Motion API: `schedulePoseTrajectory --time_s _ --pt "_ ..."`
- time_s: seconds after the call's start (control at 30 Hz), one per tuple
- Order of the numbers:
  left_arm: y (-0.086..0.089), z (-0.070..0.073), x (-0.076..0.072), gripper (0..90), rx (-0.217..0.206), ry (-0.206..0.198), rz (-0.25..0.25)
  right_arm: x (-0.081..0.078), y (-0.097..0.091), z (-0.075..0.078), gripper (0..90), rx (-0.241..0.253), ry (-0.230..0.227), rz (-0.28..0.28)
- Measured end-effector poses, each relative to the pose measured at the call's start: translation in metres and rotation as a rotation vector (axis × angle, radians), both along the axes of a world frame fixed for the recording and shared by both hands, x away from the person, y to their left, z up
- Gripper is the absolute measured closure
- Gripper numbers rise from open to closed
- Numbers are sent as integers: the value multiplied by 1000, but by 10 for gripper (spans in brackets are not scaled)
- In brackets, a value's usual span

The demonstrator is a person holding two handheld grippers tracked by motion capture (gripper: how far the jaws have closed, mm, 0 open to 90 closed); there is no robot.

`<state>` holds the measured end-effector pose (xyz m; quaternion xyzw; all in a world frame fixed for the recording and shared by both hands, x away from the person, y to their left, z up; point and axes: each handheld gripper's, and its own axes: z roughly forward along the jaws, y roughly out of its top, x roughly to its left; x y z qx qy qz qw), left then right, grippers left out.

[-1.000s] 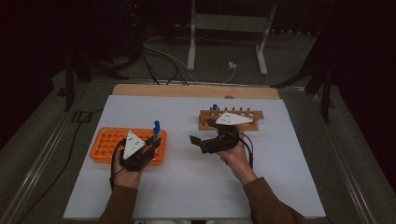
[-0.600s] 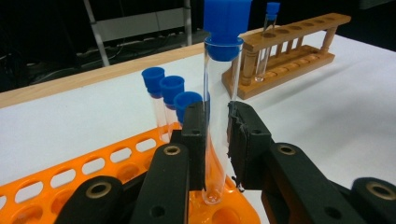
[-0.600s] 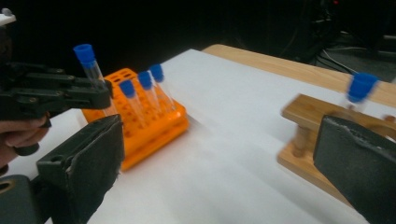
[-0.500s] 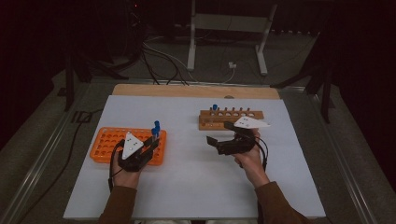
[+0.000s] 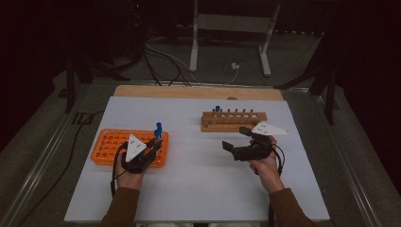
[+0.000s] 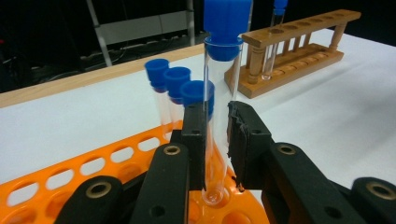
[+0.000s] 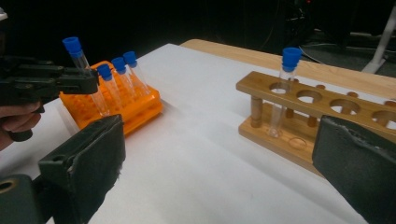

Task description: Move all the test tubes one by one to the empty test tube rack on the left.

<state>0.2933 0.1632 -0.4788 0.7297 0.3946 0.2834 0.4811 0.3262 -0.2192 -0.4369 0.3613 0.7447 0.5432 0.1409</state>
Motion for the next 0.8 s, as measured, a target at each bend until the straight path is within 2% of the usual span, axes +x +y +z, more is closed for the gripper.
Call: schedulePoseTrajectory --time_s 0.2,0.3,0.8 --pt "-3 -9 3 780 32 39 1 -6 -8 0 37 -2 -5 -6" --pt "-3 -13 3 780 63 60 5 -10 -11 -2 37 -7 -5 -3" --pt "-7 -21 3 783 94 117 24 -11 -16 -5 38 3 9 -10"
